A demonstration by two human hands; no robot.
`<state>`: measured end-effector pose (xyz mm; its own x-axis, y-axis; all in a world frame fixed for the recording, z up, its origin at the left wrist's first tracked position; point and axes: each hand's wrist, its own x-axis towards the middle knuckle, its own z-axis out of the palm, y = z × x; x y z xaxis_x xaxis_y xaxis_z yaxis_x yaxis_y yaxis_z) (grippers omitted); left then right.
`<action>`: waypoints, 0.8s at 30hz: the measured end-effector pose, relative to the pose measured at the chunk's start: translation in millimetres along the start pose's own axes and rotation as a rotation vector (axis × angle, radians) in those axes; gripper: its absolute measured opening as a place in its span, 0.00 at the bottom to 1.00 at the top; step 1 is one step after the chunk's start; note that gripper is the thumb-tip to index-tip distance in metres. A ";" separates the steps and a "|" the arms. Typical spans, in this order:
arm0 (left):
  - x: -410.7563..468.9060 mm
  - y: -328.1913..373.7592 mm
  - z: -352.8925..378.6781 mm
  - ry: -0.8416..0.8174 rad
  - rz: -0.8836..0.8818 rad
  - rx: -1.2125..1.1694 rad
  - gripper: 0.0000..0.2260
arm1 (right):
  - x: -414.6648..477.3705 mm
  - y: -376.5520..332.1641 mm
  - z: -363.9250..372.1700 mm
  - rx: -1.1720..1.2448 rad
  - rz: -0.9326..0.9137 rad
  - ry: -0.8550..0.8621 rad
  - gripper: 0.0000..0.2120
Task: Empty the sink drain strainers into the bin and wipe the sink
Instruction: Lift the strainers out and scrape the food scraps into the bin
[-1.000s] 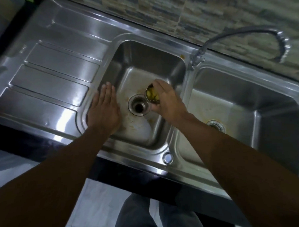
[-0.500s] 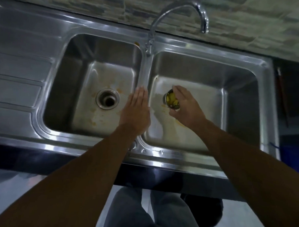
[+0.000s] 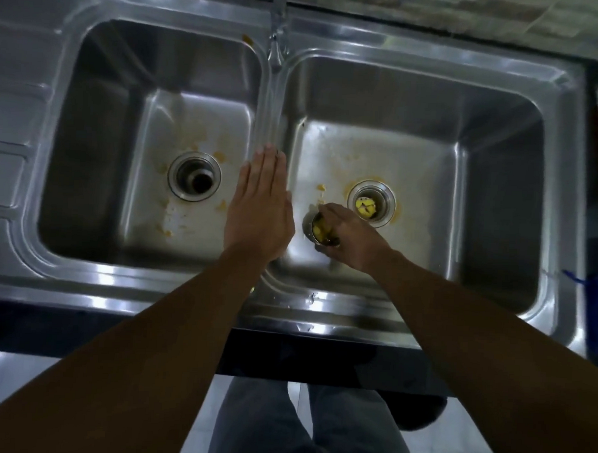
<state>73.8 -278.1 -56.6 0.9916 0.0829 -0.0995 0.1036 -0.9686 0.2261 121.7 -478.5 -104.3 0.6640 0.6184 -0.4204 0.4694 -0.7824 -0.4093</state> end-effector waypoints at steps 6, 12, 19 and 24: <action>0.5 -0.9 1.8 0.015 0.006 -0.009 0.27 | 3.9 3.5 11.0 -0.015 -0.009 -0.035 0.43; 0.6 -1.4 1.8 0.012 0.007 0.004 0.27 | 7.1 7.6 16.8 -0.030 -0.006 -0.036 0.42; -0.6 2.4 -3.4 0.008 0.006 -0.009 0.26 | 8.2 8.8 25.0 0.005 -0.012 -0.057 0.45; 2.8 6.4 -8.2 0.021 -0.015 -0.029 0.26 | 1.2 13.5 15.5 0.188 -0.011 0.133 0.36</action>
<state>77.8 -282.1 -47.5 0.9913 0.1021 -0.0830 0.1201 -0.9599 0.2532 119.8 -487.1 -122.8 0.7361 0.6017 -0.3100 0.3686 -0.7404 -0.5620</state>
